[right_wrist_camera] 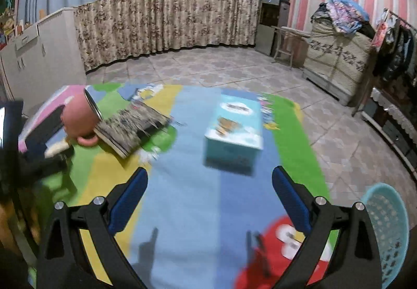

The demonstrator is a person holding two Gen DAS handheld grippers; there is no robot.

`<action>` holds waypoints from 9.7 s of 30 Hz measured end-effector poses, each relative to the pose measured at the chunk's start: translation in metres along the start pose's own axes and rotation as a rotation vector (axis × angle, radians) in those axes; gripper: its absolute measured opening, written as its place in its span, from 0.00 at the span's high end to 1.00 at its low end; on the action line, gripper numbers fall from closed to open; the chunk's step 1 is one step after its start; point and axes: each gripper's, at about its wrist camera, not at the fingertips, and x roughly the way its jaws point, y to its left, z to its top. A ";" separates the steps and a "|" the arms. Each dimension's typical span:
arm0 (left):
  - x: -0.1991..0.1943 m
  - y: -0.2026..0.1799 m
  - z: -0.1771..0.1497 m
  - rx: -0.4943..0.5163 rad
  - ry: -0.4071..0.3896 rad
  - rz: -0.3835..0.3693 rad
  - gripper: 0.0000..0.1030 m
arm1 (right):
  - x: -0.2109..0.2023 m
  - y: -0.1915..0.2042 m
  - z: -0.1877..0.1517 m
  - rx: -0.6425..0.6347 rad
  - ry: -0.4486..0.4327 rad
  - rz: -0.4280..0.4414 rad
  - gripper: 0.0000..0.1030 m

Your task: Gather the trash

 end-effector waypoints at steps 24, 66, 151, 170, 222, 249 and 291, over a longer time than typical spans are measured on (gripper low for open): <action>-0.012 0.000 -0.004 -0.027 -0.036 -0.012 0.41 | 0.123 0.073 0.023 0.044 0.207 0.108 0.64; -0.172 -0.134 -0.013 0.171 -0.288 -0.210 0.41 | -0.153 -0.295 -0.098 0.436 -0.077 -0.284 0.94; -0.263 -0.225 -0.141 0.299 -0.345 -0.317 0.05 | -0.163 -0.261 -0.133 0.398 -0.140 -0.198 0.04; -0.296 -0.134 -0.192 0.265 -0.412 -0.213 0.05 | -0.235 -0.119 -0.162 0.252 -0.296 -0.103 0.04; -0.311 -0.110 -0.207 0.208 -0.462 -0.240 0.05 | -0.247 -0.101 -0.166 0.150 -0.334 -0.142 0.04; -0.308 -0.106 -0.205 0.194 -0.461 -0.237 0.05 | -0.248 -0.107 -0.163 0.148 -0.339 -0.150 0.04; -0.308 -0.105 -0.206 0.194 -0.468 -0.237 0.05 | -0.246 -0.106 -0.166 0.147 -0.344 -0.152 0.04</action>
